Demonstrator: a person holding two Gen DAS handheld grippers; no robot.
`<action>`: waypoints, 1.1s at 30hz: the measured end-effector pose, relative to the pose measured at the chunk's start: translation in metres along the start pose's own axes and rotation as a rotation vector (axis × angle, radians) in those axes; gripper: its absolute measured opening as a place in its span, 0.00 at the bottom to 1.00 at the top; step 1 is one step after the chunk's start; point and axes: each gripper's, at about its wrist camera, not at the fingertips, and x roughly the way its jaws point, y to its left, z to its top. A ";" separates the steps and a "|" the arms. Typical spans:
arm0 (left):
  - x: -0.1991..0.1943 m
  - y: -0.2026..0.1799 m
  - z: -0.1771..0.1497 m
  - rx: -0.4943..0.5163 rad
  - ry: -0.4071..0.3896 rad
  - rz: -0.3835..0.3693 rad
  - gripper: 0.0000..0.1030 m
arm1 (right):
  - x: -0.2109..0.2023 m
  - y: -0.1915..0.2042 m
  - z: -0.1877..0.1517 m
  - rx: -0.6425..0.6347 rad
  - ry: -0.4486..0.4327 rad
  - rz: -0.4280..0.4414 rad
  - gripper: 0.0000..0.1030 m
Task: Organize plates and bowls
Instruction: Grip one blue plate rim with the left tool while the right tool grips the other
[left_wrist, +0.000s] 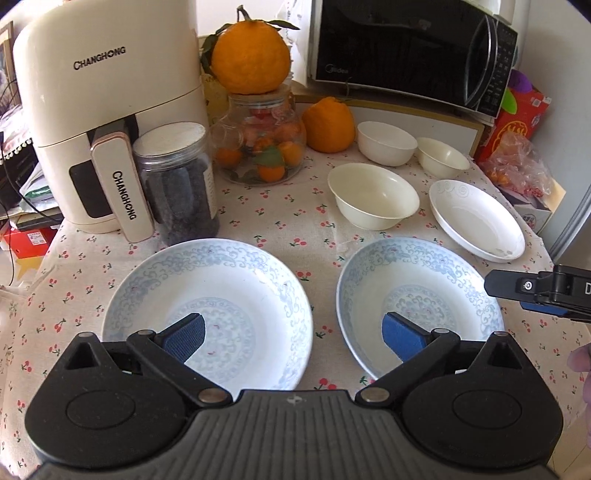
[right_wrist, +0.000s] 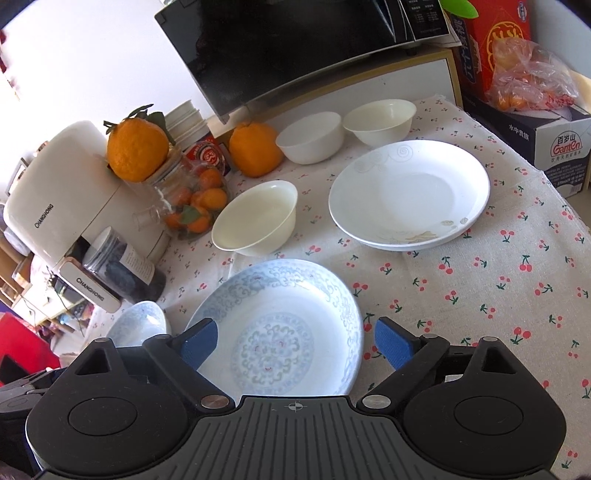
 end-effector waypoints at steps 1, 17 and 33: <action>0.000 0.005 0.000 -0.010 -0.004 0.012 0.99 | 0.000 0.003 -0.001 -0.008 -0.003 0.004 0.91; 0.005 0.093 -0.020 -0.122 -0.066 0.104 0.99 | 0.012 0.087 -0.050 -0.158 -0.078 0.210 0.92; 0.028 0.141 -0.032 -0.287 -0.032 -0.016 0.67 | 0.034 0.128 -0.095 -0.209 0.012 0.365 0.92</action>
